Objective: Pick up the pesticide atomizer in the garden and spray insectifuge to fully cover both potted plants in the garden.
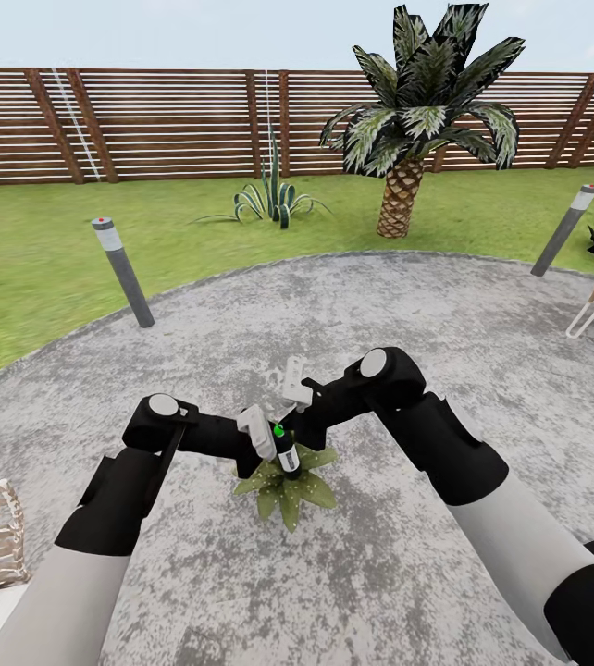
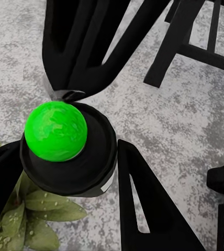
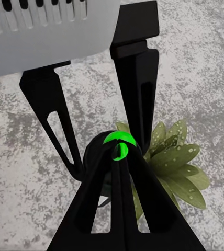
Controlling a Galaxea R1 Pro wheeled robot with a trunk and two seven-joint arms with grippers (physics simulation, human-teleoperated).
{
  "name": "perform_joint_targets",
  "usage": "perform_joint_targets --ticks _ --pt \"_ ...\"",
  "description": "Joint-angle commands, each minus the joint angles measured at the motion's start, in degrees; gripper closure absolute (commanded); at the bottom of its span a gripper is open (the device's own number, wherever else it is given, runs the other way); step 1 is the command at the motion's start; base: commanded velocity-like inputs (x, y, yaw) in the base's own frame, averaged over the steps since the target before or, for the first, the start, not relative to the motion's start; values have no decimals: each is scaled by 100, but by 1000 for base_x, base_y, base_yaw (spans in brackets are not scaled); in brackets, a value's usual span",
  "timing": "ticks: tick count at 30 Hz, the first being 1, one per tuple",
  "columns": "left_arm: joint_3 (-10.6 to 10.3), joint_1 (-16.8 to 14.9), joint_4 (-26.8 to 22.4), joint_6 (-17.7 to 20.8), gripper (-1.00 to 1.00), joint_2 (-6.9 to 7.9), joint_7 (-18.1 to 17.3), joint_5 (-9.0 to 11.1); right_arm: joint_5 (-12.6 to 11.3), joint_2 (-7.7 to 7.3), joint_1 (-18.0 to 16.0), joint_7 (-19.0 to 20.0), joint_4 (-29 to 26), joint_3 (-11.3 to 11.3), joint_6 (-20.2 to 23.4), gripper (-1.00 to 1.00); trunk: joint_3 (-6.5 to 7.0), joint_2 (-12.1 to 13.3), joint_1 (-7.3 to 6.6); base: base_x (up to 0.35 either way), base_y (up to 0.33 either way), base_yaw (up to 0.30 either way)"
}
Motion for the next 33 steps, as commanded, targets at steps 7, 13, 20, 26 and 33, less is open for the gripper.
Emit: perform_joint_targets --ticks 7,13,20,26,33 --pt "-5 -10 -7 61 100 -8 -45 -34 39 -6 -6 36 -9 6 44 100 -5 -2 0 0 0 0" --pt "-6 -20 -7 64 100 -8 -45 -33 46 -7 -6 36 -9 6 43 100 -5 -2 0 0 0 0" --pt "-6 -34 -7 77 100 -10 -45 -23 55 -12 -7 36 -9 6 44 100 -5 -2 0 0 0 0" --pt "-6 -36 -7 78 100 -13 -45 47 49 -20 -14 34 -9 6 43 100 -5 -2 0 0 0 0" --pt "-6 -36 -7 78 100 -12 -45 181 48 -30 -15 35 -9 6 -19 100 -5 -2 0 0 0 0"
